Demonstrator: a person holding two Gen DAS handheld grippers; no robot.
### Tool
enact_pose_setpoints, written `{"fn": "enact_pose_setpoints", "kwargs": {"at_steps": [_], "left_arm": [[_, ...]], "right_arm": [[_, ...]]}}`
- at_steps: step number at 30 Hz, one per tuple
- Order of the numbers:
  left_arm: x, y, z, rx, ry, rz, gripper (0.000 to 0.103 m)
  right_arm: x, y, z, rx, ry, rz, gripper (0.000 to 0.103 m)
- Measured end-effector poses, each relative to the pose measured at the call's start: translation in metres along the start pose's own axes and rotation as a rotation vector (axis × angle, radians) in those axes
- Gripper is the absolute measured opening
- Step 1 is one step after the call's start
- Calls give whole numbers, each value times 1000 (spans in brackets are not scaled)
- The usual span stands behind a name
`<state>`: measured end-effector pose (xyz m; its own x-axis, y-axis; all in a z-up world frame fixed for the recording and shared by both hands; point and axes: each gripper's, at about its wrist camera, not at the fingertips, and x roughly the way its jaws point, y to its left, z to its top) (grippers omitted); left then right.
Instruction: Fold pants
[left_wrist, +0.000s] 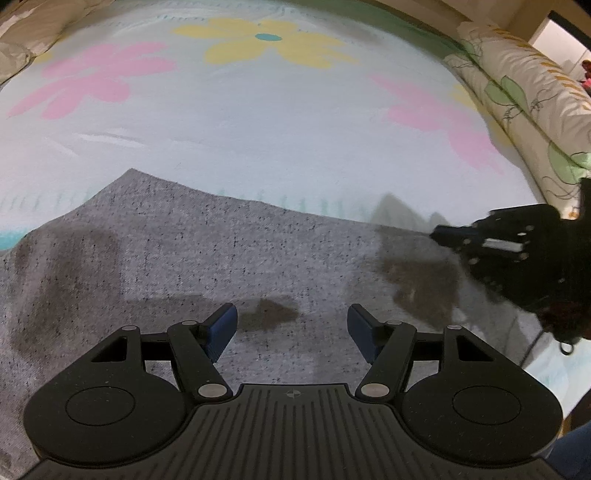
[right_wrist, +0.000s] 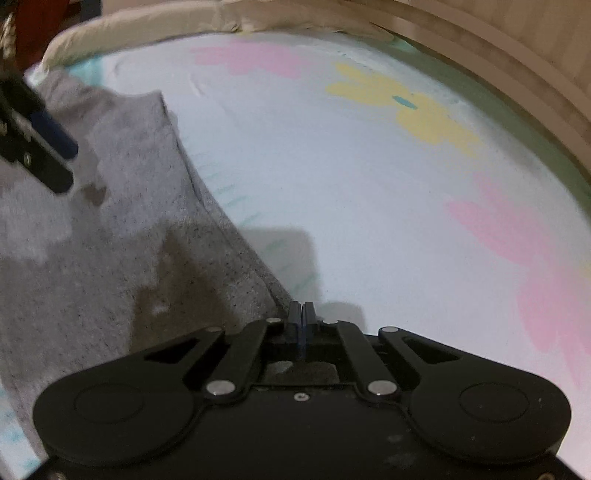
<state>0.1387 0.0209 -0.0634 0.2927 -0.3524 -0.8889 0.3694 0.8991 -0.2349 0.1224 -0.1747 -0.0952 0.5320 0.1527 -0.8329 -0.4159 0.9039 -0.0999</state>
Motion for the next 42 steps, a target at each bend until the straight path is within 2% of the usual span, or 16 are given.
{"fn": "enact_pose_setpoints", "kwargs": {"at_steps": [6, 8, 11, 15, 21, 23, 26, 29, 39, 42], "left_arm": [[-2, -13, 0, 1, -38, 10, 64], [-5, -24, 0, 1, -61, 1, 64], [-6, -41, -2, -4, -90, -32, 64], [-3, -73, -6, 40, -110, -64, 64], [11, -114, -14, 137, -86, -94, 64], [17, -123, -17, 160, -67, -99, 64], [26, -135, -20, 198, -45, -95, 64], [34, -139, -24, 222, -30, -92, 64], [44, -143, -20, 205, -10, -91, 64], [47, -147, -18, 203, -10, -91, 64]], "right_arm": [[-40, -31, -4, 208, -46, -2, 15], [-57, -43, -10, 275, -51, -28, 24], [-84, -61, -28, 371, -59, -80, 31], [-117, -82, -58, 445, -54, -160, 35], [-149, -105, -107, 502, -10, -285, 45], [-153, -114, -123, 512, 10, -340, 48], [-157, -130, -146, 572, 31, -374, 49], [-157, -138, -162, 573, 62, -404, 49], [-143, -157, -189, 624, 111, -412, 55], [-135, -168, -198, 685, 132, -377, 61]]}}
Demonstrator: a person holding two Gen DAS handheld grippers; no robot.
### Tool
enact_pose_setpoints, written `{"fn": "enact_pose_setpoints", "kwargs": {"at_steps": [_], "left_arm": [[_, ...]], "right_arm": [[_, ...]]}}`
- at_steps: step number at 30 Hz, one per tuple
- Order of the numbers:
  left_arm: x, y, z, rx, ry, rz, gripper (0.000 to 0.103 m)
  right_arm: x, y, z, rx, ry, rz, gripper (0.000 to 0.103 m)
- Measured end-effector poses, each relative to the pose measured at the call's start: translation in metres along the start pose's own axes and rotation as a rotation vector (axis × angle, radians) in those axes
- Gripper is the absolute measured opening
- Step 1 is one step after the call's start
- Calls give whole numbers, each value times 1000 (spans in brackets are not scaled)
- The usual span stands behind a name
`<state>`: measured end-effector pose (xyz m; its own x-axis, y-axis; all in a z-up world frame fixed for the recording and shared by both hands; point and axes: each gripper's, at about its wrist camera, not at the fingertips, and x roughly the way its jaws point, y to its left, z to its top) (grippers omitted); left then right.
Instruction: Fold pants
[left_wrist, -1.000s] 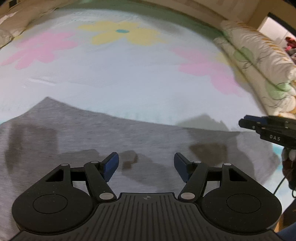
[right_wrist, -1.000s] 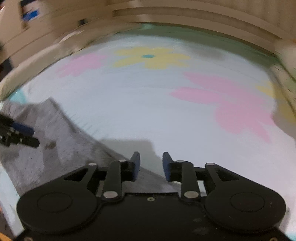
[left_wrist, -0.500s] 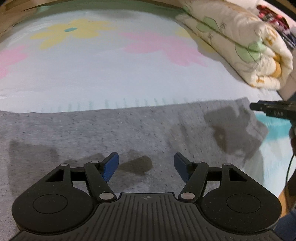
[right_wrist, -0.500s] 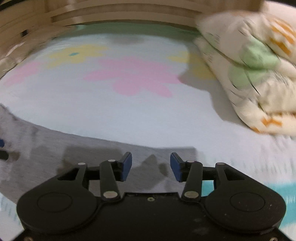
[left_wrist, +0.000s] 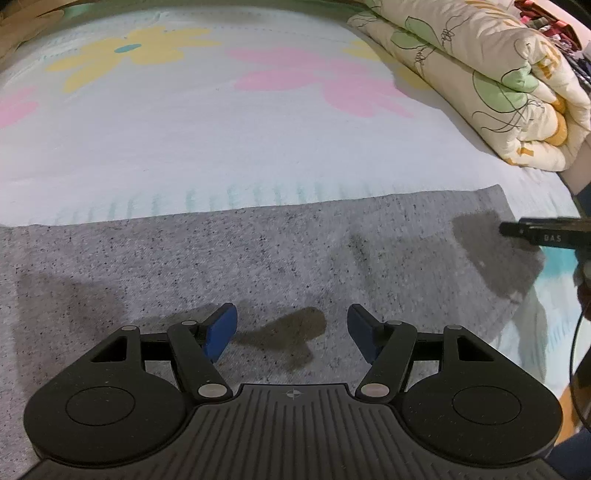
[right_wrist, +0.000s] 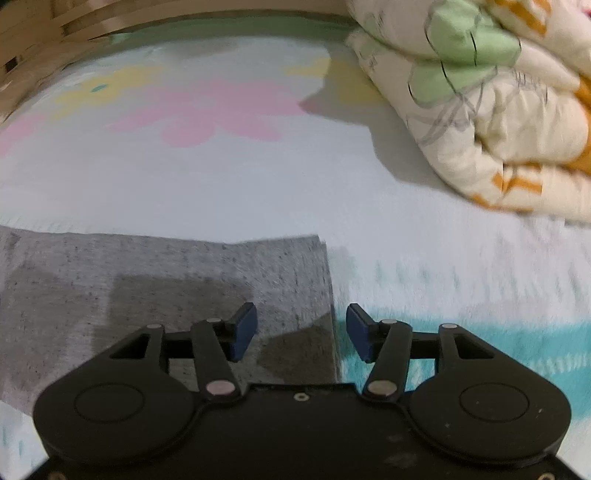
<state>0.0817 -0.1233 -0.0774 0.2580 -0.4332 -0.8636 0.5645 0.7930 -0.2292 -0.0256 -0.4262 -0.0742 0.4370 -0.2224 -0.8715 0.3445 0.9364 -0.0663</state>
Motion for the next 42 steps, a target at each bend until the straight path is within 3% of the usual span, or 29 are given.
{"fn": "enact_pose_setpoints", "kwargs": {"at_steps": [4, 12, 17, 26, 27, 29, 31, 35, 42], "left_arm": [[4, -7, 3, 7, 3, -10, 64], [18, -33, 5, 46, 14, -39, 64], [26, -43, 4, 67, 28, -41, 64], [31, -51, 10, 41, 13, -53, 65], [32, -52, 11, 38, 11, -54, 65], [32, -54, 13, 30, 5, -55, 65], [33, -56, 16, 21, -3, -57, 65], [36, -59, 23, -1, -27, -45, 65], [50, -66, 33, -26, -67, 33, 65]], "right_arm": [[10, -18, -6, 90, 71, 85, 78], [12, -57, -18, 295, 102, 274, 86], [17, -75, -25, 415, 97, 398, 103], [29, -78, -26, 513, 51, 503, 103], [24, -73, -28, 500, 49, 500, 94], [22, -69, -28, 474, 57, 454, 46], [22, -72, -31, 484, 84, 441, 16], [15, -73, -28, 493, 83, 447, 15], [-28, -52, -5, 422, -27, 455, 14]]}}
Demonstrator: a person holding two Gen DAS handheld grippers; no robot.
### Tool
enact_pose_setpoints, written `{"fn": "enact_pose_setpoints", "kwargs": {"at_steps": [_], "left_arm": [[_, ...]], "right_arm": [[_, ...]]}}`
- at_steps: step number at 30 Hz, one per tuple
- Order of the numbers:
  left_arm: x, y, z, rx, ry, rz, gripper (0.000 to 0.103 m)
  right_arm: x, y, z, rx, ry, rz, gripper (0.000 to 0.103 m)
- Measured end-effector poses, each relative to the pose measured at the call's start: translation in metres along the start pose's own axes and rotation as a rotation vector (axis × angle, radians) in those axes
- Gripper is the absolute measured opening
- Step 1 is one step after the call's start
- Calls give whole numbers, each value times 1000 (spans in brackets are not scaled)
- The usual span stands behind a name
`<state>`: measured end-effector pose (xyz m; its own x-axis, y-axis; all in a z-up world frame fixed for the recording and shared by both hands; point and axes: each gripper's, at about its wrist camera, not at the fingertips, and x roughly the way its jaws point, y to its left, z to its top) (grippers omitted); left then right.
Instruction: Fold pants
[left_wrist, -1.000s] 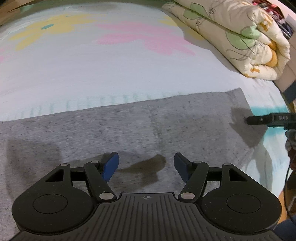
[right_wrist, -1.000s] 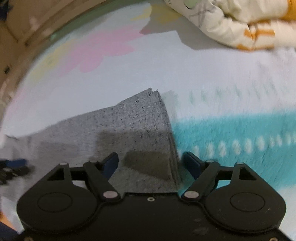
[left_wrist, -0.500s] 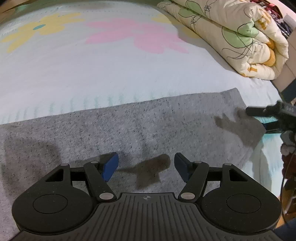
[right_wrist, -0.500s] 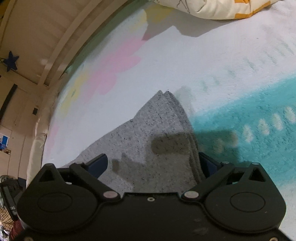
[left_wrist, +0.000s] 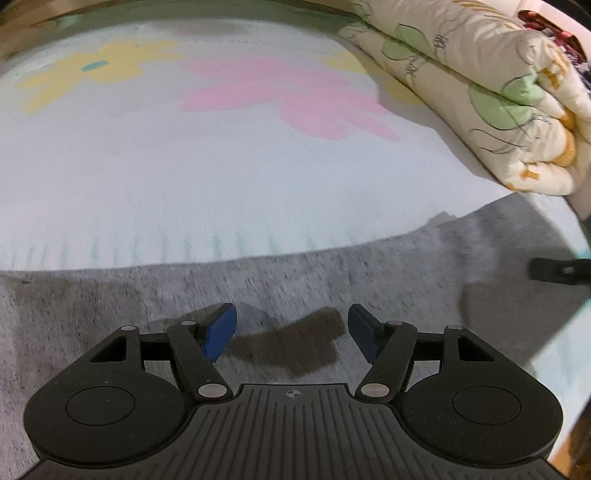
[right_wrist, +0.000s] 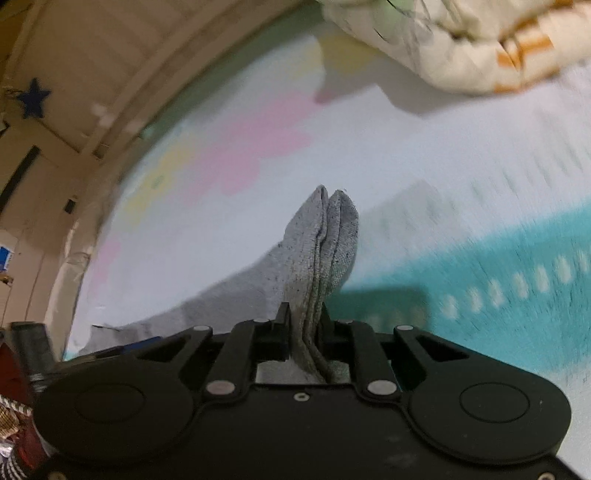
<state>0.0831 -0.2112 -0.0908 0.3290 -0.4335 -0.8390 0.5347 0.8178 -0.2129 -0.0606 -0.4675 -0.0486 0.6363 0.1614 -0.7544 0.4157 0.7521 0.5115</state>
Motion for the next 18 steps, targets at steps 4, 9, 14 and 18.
{"fn": "enact_pose_setpoints", "kwargs": {"at_steps": [4, 9, 14, 18], "left_arm": [[13, -4, 0, 46, -16, 74, 65], [14, -8, 5, 33, -13, 67, 74], [-6, -9, 0, 31, -36, 35, 74], [-15, -12, -14, 30, -6, -11, 74]], "right_arm": [[-5, 9, 2, -10, -8, 22, 14], [-5, 23, 4, -19, -18, 44, 14], [-11, 36, 9, -36, -38, 57, 14], [-16, 39, 9, -36, -47, 56, 14]]}}
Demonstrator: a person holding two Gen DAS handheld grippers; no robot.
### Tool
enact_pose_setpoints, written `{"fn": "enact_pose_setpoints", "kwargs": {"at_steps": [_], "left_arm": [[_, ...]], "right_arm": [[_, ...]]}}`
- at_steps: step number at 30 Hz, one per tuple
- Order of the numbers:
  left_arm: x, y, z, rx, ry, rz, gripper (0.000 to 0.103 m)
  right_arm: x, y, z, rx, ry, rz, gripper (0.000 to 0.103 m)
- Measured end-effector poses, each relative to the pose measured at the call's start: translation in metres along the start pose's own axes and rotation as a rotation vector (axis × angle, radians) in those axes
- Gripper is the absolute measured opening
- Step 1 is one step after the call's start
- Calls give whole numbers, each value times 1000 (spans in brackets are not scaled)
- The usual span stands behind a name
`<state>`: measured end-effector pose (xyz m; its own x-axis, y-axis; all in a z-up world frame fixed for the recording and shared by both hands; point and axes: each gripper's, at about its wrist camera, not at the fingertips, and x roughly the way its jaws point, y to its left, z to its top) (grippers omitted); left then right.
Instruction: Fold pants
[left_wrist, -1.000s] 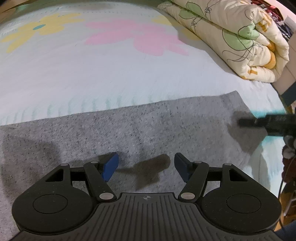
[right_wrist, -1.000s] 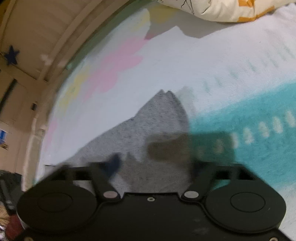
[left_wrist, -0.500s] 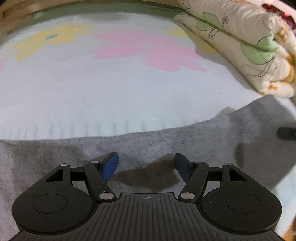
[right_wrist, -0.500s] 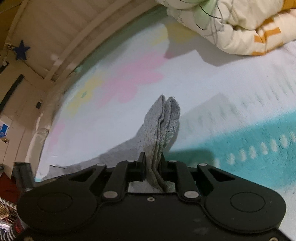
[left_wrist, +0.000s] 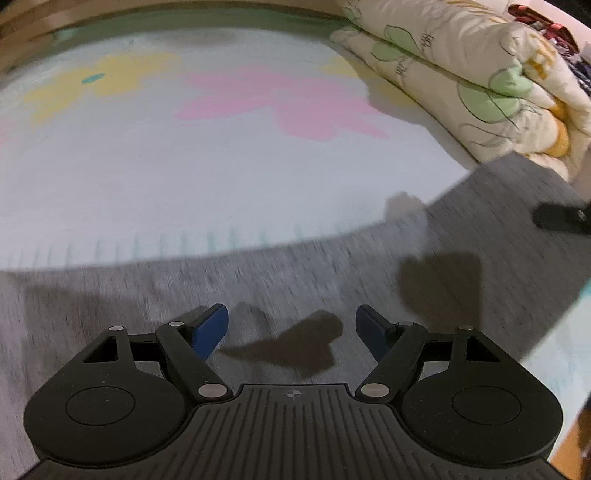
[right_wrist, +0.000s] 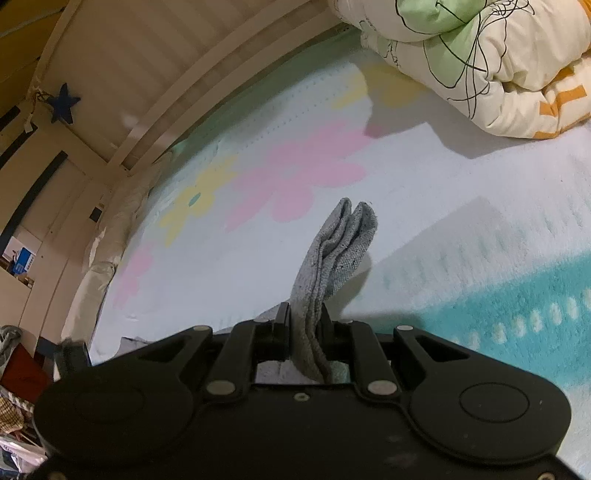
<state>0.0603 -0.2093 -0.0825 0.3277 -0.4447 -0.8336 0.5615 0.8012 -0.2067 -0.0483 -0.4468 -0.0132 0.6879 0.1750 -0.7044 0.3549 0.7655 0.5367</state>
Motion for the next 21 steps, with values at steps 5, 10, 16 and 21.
{"fn": "enact_pose_setpoints", "kwargs": {"at_steps": [5, 10, 16, 21], "left_arm": [[-2, -4, -18, 48, 36, 1, 74], [2, -14, -31, 139, 66, 15, 75], [-21, 12, -23, 36, 29, -25, 74], [-63, 61, -3, -82, -104, 33, 75]], "right_arm": [[0, 14, 1, -26, -5, -11, 14], [3, 33, 2, -55, -9, -2, 15], [7, 71, -1, -115, -3, 39, 15], [26, 112, -14, -185, 38, 95, 15]]}}
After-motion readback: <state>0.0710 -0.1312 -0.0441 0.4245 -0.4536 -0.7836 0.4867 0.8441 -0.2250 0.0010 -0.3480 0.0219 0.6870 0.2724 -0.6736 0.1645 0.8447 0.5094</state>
